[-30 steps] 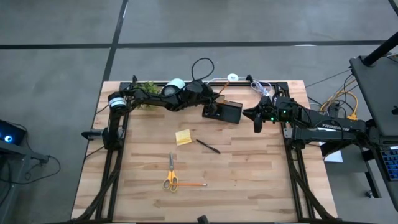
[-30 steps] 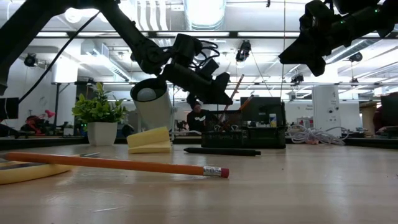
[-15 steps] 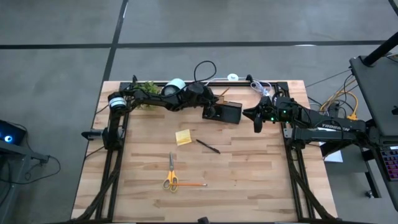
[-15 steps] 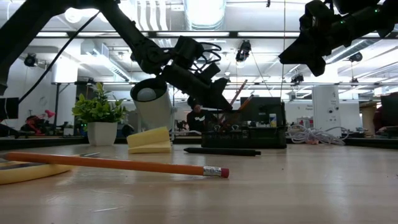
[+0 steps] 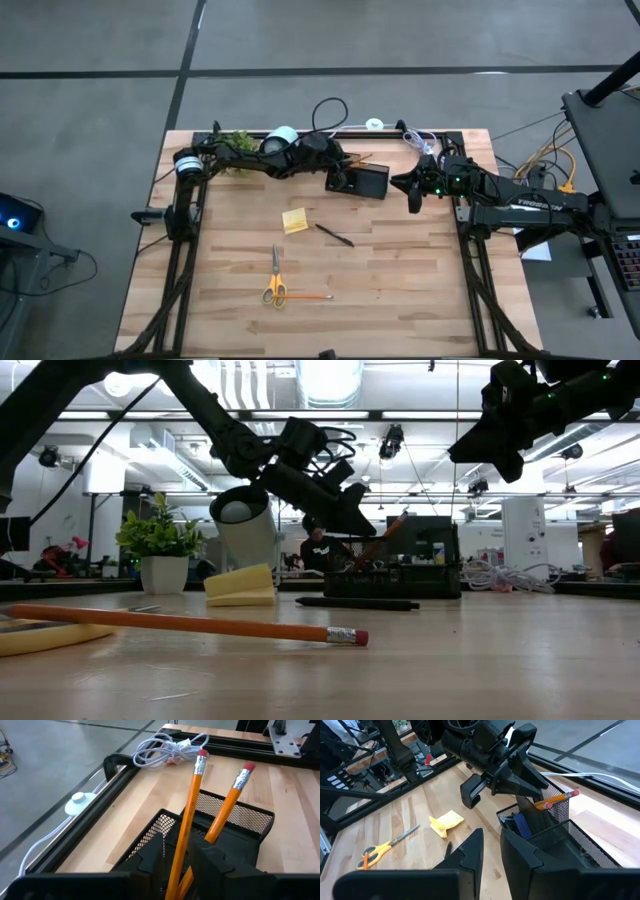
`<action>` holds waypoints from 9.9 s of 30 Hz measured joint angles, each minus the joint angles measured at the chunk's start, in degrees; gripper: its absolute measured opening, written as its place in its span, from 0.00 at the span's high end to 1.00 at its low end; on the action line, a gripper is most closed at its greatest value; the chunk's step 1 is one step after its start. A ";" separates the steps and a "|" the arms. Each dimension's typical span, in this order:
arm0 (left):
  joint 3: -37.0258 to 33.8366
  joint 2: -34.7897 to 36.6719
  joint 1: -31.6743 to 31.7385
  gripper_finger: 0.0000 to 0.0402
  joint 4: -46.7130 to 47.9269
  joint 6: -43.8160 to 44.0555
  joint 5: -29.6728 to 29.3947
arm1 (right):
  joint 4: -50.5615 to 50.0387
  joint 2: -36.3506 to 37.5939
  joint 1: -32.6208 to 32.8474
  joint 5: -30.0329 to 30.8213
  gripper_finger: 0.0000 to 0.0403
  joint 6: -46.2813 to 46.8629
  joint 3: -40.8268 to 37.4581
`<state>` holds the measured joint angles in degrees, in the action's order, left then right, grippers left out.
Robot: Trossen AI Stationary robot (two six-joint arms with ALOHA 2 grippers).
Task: Pick and place office supplies into organizer
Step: Put the pencil into the desk organizer
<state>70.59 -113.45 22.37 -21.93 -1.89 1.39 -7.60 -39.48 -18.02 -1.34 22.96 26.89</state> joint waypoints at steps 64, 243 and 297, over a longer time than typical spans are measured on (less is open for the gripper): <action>3.15 20.27 -23.87 0.55 38.86 4.65 7.41 | -0.72 0.00 0.01 0.00 0.86 -0.50 0.00; 5.77 12.87 -36.96 0.98 48.35 34.18 -13.40 | -4.53 -0.18 0.02 1.51 0.86 -0.57 -0.13; 4.00 14.95 -7.71 0.98 8.31 4.18 -10.38 | -4.07 -0.43 0.02 8.00 0.86 2.98 -0.13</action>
<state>74.59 -98.50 14.67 -13.62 2.29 -8.99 -11.66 -39.91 -18.00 6.66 25.94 26.76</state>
